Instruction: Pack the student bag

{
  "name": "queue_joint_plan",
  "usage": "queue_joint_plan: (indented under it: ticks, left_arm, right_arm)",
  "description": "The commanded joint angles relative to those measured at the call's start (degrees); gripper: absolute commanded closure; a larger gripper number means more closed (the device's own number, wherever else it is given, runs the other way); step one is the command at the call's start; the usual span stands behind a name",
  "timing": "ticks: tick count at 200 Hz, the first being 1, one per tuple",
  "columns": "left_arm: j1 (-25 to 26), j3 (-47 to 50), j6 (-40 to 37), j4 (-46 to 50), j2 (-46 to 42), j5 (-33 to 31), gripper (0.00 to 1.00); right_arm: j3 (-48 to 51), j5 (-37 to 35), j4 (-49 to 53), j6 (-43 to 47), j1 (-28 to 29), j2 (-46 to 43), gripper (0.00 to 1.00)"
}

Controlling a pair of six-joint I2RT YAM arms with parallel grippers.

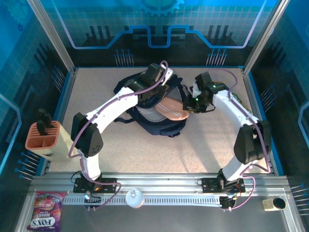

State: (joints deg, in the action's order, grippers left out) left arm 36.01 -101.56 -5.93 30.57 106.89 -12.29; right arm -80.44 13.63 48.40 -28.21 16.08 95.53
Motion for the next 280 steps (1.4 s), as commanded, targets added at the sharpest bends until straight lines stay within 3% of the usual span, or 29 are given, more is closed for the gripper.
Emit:
queue_joint_plan:
  ticks: [1, 93, 132, 173, 215, 280]
  left_arm:
    - [0.88, -2.37, 2.86, -8.08, -3.57, 3.91, 1.0]
    - [-0.02, -2.97, 9.38, -9.58, -3.66, 7.81, 1.0]
    - [-0.79, -2.11, 11.72, -10.2, -4.03, 9.22, 1.0]
    - [-1.69, -1.21, 13.31, -9.77, -4.38, 10.69, 1.0]
    - [-3.23, 1.43, 15.17, -10.01, -5.09, 12.15, 1.0]
    - [-4.24, 2.24, 16.31, -9.63, -3.18, 19.09, 1.0]
  right_arm:
    - [-4.98, -0.73, -4.13, -5.61, 1.52, 4.58, 0.77]
    - [0.29, 1.47, -45.68, -32.72, 6.77, 12.87, 0.77]
    - [2.93, -1.76, -56.9, -39.78, 8.74, 16.24, 0.77]
    - [4.03, 1.49, -68.75, -44.66, 9.98, 21.74, 0.73]
    - [11.36, 2.78, -67.11, -42.64, 7.06, 15.31, 0.51]
    - [33.21, 3.48, -62.95, -41.2, -0.09, -7.2, 0.33]
